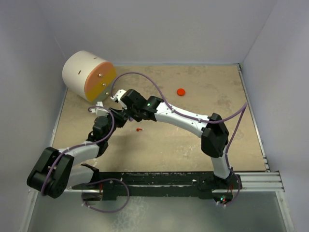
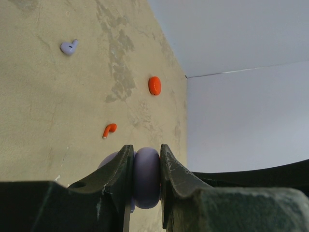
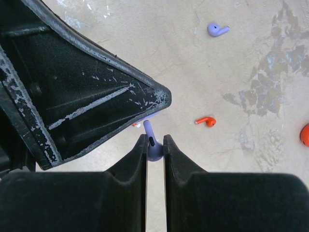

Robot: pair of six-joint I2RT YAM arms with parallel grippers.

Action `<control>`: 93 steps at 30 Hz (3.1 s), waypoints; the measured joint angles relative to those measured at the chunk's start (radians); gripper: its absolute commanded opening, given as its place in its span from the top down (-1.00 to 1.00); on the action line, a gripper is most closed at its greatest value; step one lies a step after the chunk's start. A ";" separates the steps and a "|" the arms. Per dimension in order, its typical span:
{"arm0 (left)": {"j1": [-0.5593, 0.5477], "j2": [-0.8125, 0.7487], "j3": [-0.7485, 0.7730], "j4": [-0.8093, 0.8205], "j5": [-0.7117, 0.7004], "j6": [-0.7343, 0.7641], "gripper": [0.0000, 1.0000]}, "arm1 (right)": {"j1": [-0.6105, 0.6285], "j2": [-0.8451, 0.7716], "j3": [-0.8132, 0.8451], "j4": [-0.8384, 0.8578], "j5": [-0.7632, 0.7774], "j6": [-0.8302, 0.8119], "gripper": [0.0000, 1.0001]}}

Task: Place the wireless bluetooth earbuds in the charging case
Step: Place the earbud in the charging case, then pick up the earbud from the center of the board.

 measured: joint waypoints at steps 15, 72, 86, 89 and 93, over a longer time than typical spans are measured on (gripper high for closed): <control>-0.025 0.008 0.000 0.022 0.005 0.002 1.00 | -0.005 -0.002 -0.008 0.018 -0.001 0.000 1.00; -0.026 0.006 0.000 0.079 0.027 -0.002 1.00 | -0.032 -0.114 -0.164 0.133 -0.031 0.000 -0.09; -0.026 -0.016 0.000 0.077 0.029 -0.002 1.00 | -0.065 -0.114 -0.200 0.175 -0.053 -0.001 -0.09; -0.026 -0.017 0.000 0.077 0.031 -0.003 1.00 | -0.086 -0.114 -0.209 0.188 -0.054 -0.002 -0.09; -0.026 -0.017 0.000 0.077 0.036 -0.005 1.00 | -0.111 -0.114 -0.216 0.201 -0.055 -0.004 -0.09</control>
